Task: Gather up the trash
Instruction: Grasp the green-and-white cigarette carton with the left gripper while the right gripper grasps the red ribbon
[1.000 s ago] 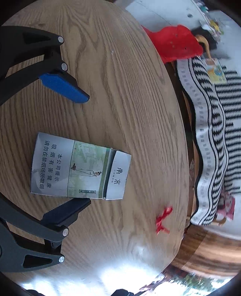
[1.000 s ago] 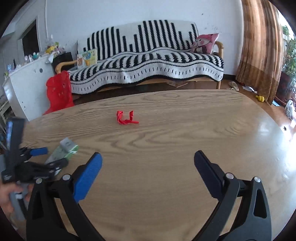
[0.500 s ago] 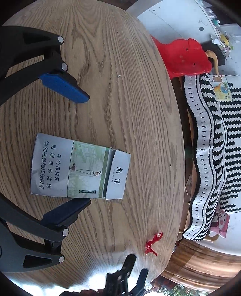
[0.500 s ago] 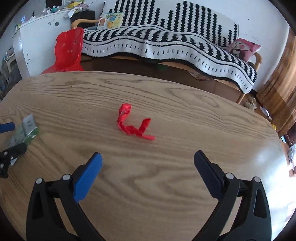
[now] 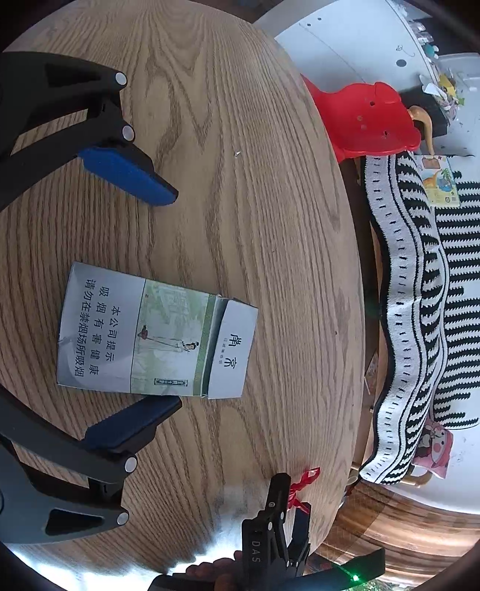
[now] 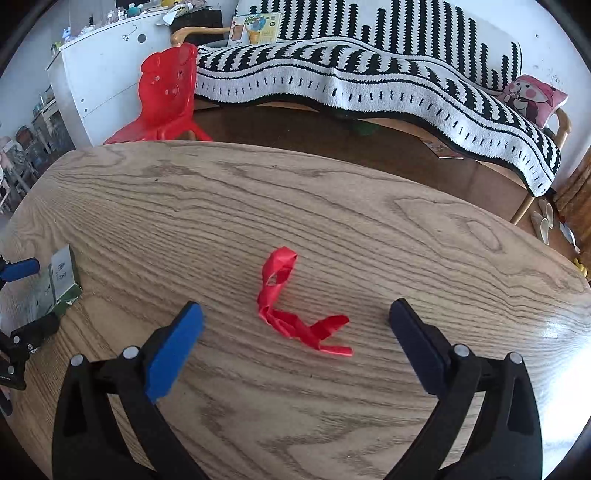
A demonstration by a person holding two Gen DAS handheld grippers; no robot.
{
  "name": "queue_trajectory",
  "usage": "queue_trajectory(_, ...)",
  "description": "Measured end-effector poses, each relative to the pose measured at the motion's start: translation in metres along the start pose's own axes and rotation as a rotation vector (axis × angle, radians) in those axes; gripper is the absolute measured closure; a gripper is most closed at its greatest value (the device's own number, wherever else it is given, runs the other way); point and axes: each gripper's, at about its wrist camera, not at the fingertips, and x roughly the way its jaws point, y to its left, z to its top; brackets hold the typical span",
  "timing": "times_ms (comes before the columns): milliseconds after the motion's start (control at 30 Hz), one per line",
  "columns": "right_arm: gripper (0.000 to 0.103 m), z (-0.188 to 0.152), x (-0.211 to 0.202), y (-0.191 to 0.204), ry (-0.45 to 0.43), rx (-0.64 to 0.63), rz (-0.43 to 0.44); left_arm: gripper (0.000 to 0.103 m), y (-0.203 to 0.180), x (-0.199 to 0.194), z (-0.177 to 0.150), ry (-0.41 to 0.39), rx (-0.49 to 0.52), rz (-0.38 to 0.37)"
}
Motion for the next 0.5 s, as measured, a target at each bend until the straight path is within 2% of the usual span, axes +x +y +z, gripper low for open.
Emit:
queue_trajectory(67,0.006,-0.003,-0.002,0.001,-0.002,0.007,-0.005,0.006,-0.001,0.0,-0.001,0.02,0.009,-0.012)
queue_trajectory(100,0.007,-0.003,-0.003,0.003,-0.006,0.009,-0.005,0.015,-0.002,-0.001,-0.001,0.02,0.019,-0.02)
queue_trajectory(133,0.012,-0.005,-0.005,0.004,-0.014,0.004,0.001,0.028,-0.004,-0.005,-0.002,0.007,0.036,-0.03)
queue_trajectory(167,0.031,-0.006,-0.009,0.007,-0.033,-0.005,0.004,0.049,-0.008,-0.01,-0.001,-0.005,0.052,-0.027)
queue_trajectory(200,0.048,-0.01,-0.014,0.008,-0.049,-0.007,0.004,0.049,-0.008,-0.011,-0.001,0.006,0.042,-0.034)
queue_trajectory(233,0.083,-0.011,-0.017,0.011,-0.06,-0.003,-0.007,0.049,-0.008,-0.013,-0.001,0.001,0.036,-0.052)
queue_trajectory(267,0.092,-0.013,-0.019,0.011,-0.061,-0.002,-0.019,0.05,-0.009,-0.015,0.0,0.003,0.033,-0.058)
queue_trajectory(367,0.092,-0.017,-0.023,0.021,-0.065,-0.009,-0.068,0.05,-0.008,-0.018,-0.001,0.002,0.026,-0.077)
queue_trajectory(500,0.092,-0.023,-0.026,0.03,-0.066,0.022,-0.057,0.05,-0.007,-0.025,0.001,-0.013,0.022,-0.079)
